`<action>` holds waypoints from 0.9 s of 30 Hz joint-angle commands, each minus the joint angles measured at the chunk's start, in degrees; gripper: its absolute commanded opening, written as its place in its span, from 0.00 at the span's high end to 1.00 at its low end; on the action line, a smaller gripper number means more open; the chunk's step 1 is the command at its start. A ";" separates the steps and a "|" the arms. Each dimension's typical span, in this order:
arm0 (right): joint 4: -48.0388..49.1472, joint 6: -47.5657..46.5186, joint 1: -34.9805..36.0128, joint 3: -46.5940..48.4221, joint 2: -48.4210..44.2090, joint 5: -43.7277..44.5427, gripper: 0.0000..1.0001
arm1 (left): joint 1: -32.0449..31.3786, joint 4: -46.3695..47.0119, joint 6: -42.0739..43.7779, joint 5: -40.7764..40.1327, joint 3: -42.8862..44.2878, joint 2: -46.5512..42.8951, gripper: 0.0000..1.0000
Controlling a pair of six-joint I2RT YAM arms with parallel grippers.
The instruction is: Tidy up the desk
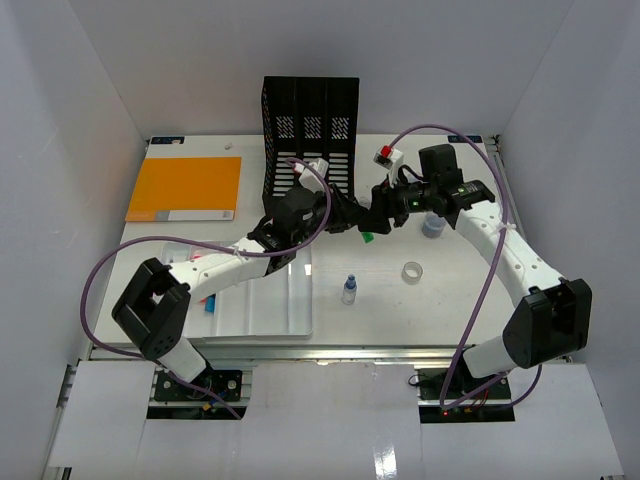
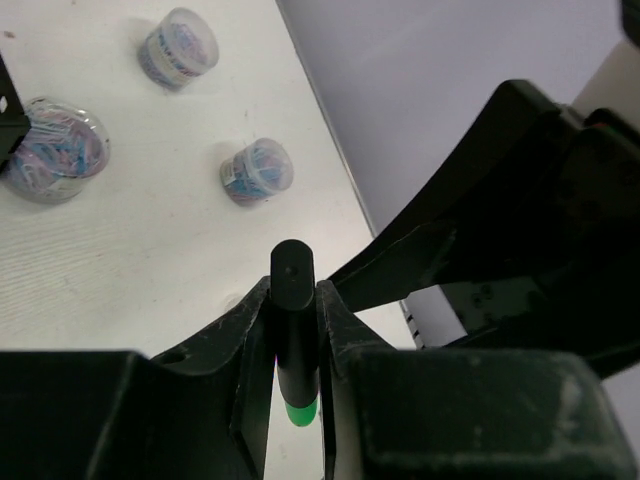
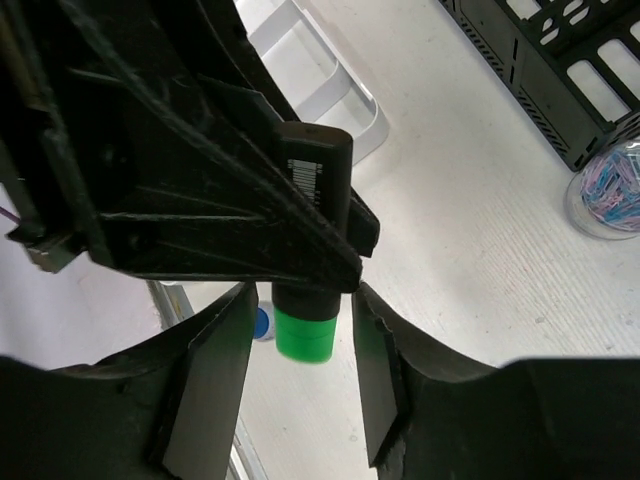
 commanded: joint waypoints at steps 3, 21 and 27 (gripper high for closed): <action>-0.89 -9.46 0.80 0.48 -2.03 -4.55 0.07 | 0.22 -9.52 5.20 -3.62 1.19 -3.80 0.98; 1.82 -29.33 -19.71 -20.80 -9.70 -26.95 0.07 | 29.16 -57.56 31.46 -23.81 -3.38 -16.68 1.00; 1.21 -32.49 -22.14 -22.21 -10.51 -26.72 0.08 | 33.67 -59.32 36.99 -30.11 -4.44 -11.54 1.00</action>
